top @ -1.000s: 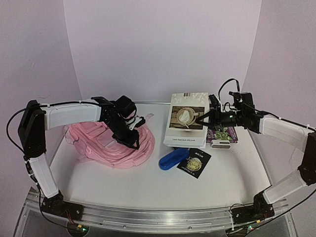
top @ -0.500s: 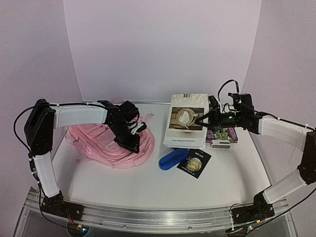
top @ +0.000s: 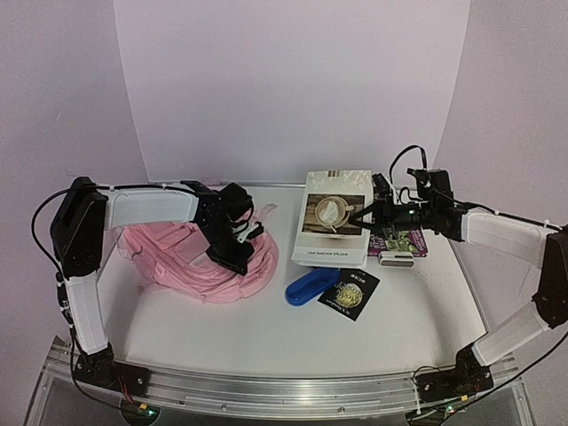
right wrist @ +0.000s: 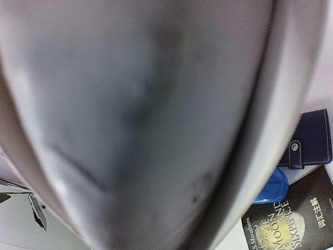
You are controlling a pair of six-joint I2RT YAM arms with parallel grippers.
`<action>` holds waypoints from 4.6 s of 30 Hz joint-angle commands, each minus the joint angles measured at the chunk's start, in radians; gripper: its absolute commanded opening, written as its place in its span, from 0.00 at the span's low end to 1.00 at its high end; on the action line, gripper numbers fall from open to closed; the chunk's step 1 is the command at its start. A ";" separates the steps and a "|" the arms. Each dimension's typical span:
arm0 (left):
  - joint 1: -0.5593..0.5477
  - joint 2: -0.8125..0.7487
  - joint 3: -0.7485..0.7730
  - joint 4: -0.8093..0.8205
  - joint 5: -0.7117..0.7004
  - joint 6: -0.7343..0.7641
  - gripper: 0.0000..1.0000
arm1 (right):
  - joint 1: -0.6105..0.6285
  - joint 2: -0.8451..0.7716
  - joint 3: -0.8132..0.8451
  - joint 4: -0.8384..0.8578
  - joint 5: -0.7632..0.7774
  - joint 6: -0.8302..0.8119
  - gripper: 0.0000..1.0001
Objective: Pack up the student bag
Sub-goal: Place the book in the student bag.
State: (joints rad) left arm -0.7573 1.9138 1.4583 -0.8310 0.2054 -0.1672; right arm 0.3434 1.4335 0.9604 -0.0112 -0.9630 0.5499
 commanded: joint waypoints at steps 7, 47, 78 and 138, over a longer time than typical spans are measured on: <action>0.031 -0.185 0.267 0.016 -0.096 -0.115 0.00 | 0.091 0.117 0.039 0.301 -0.004 0.169 0.12; 0.161 -0.322 0.205 0.164 0.086 -0.185 0.00 | 0.307 0.560 0.223 0.713 0.054 0.709 0.00; 0.079 -0.330 0.081 0.340 0.381 -0.195 0.00 | 0.504 1.183 1.026 0.639 0.392 0.930 0.09; 0.165 -0.442 0.011 0.348 0.118 -0.259 0.00 | 0.506 0.766 0.710 0.029 0.516 0.578 0.82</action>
State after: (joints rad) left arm -0.5991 1.5318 1.4614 -0.5697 0.3287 -0.4423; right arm 0.8500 2.2909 1.7141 0.0170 -0.4390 1.1422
